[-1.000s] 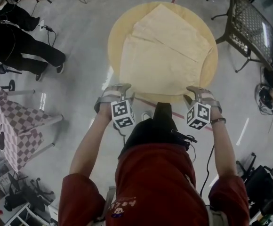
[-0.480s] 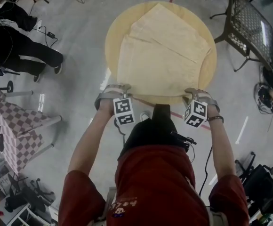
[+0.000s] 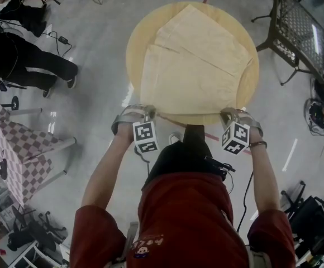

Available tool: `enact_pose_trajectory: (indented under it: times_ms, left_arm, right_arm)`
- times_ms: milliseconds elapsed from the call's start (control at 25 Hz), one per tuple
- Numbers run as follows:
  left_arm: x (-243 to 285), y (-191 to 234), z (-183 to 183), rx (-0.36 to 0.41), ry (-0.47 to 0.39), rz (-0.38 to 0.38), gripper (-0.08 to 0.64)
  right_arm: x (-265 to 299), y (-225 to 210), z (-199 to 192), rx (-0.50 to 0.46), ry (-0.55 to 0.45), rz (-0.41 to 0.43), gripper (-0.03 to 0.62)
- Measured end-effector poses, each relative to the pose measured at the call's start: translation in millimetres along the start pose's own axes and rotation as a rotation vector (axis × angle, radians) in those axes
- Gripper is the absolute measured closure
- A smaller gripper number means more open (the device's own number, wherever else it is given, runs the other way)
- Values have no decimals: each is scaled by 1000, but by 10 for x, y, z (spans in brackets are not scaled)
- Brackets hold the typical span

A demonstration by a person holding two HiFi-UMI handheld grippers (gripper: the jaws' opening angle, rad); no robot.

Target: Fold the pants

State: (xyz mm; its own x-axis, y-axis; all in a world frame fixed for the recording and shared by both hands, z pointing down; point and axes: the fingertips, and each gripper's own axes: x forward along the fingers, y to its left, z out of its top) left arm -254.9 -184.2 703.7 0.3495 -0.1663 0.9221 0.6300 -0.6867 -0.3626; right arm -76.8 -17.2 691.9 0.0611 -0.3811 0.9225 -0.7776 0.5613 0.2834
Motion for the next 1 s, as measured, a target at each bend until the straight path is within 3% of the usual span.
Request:
enact_pose_trajectory:
  times_ms: [280,680,1000]
  left_arm:
    - [-147,305,61,-14,-14,60,541]
    - [-454,1044,143,-48,-51,180,541]
    - [-595,1621,206,-21,-64,251,541]
  right_arm:
    - [-154,-196,67,31,-35,-49,589]
    - [-537,-842,296,42,-84,-173,589]
    - [-720,-1322,417,60,-105,-244,589]
